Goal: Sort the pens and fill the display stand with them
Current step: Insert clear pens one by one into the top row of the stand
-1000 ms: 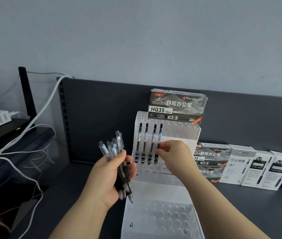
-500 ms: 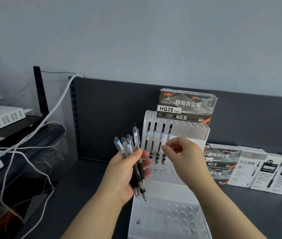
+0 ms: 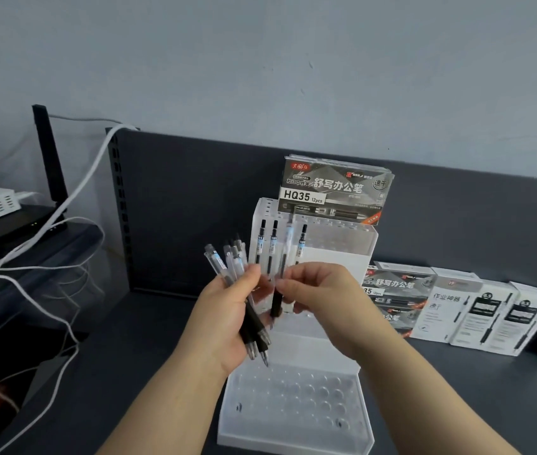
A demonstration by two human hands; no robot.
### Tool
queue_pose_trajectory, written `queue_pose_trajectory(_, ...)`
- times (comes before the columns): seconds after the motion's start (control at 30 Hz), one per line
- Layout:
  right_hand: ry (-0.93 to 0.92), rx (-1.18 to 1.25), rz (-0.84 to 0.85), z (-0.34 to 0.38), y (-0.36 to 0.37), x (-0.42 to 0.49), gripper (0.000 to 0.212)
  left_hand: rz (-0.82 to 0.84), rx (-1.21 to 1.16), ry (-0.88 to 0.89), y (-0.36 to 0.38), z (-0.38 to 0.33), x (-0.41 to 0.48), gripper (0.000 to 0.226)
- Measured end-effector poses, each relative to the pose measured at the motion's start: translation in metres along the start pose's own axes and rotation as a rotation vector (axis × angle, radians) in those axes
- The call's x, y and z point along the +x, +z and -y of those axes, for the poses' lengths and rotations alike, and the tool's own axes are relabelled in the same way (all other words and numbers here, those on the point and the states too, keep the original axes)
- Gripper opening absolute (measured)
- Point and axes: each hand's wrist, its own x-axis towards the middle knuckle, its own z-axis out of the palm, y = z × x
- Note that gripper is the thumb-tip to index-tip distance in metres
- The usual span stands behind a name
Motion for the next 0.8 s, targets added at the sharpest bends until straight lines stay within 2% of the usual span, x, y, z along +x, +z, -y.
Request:
queue_pose_trajectory(0.1, -0.028, 0.045, -0.207, -0.003, -0.017, 0.011, 0.012, -0.091, -0.043, 0.034, -0.004, 0.002, 0.003, 0.007)
queue_pose_trajectory(0.17, -0.06, -0.076, -0.345, -0.007, -0.026, 0.019, 0.009, -0.128, -0.047, 0.039, -0.006, 0.003, 0.004, 0.009)
queue_pose_trajectory(0.23, -0.079, -0.19, -0.391, -0.012, -0.031, 0.026, 0.007, -0.154, -0.037, 0.049, -0.006, 0.004, 0.004, 0.01)
queue_pose_trajectory(0.4, -0.046, -0.418, -0.33, -0.027, -0.033, 0.034, 0.014, -0.171, -0.026, 0.073, -0.005, 0.008, 0.004, 0.015)
queue_pose_trajectory(0.63, -0.056, -0.681, -0.204, -0.033, -0.03, 0.039, 0.012, -0.186, -0.026, 0.067, -0.002, 0.012, 0.003, 0.017)
queue_pose_trajectory(0.8, -0.075, -0.747, -0.189, -0.034, -0.029, 0.04, 0.024, -0.15, -0.013, 0.042, 0.003, 0.013, 0.005, 0.012)
